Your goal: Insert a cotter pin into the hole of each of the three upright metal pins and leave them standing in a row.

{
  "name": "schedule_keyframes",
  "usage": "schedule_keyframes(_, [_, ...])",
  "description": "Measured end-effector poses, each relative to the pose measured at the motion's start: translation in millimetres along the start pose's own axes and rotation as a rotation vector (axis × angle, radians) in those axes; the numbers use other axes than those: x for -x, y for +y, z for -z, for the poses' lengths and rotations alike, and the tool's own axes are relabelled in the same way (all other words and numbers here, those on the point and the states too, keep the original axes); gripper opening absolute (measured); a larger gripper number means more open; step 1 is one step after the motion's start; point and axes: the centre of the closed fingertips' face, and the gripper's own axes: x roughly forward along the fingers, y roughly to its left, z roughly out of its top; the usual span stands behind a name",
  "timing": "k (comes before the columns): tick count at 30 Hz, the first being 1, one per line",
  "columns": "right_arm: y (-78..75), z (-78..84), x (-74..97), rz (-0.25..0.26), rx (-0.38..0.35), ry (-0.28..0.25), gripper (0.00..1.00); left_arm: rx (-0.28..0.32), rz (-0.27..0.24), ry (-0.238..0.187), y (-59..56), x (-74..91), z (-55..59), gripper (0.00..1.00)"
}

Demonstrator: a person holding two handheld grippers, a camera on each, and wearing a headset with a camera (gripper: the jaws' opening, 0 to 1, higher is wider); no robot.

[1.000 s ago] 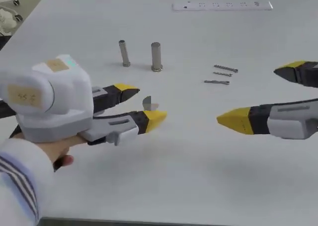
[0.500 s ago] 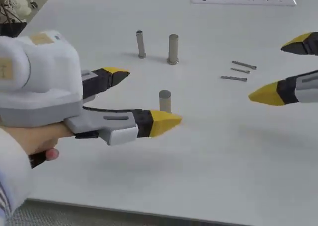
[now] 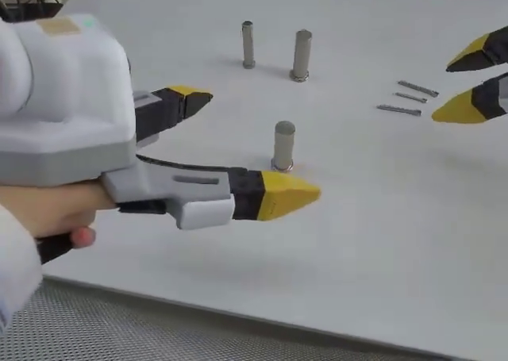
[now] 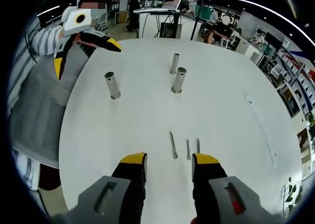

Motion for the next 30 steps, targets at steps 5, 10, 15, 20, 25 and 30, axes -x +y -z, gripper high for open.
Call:
schedule_keyframes(5, [-0.6,6.5,-11.0,-0.053,0.043,0.038,0.18,0.033,-0.023,0.013,4.7,2.7,10.6,0.99])
schedule_keyframes(10, [-3.2,8.9,-22.2,-0.083,0.076,0.070,0.11,0.043,-0.041,0.027,5.7,6.4,15.0,0.99])
schedule_keyframes(15, [-3.3,5.8,-34.0,-0.108,0.079,0.087,0.08,0.071,-0.058,0.048,9.1,7.9,21.9,0.99])
schedule_keyframes(20, [-2.9,6.5,-44.3,-0.123,0.082,0.106,0.06,0.081,-0.061,0.050,9.7,9.6,24.1,0.99])
schedule_keyframes(25, [-4.2,11.0,-51.4,-0.131,0.056,0.128,0.04,0.095,-0.069,0.050,11.7,11.4,26.2,0.99])
schedule_keyframes(30, [-7.2,11.0,-49.4,-0.123,0.047,0.132,0.00,0.093,-0.060,0.061,13.2,11.6,29.7,0.99])
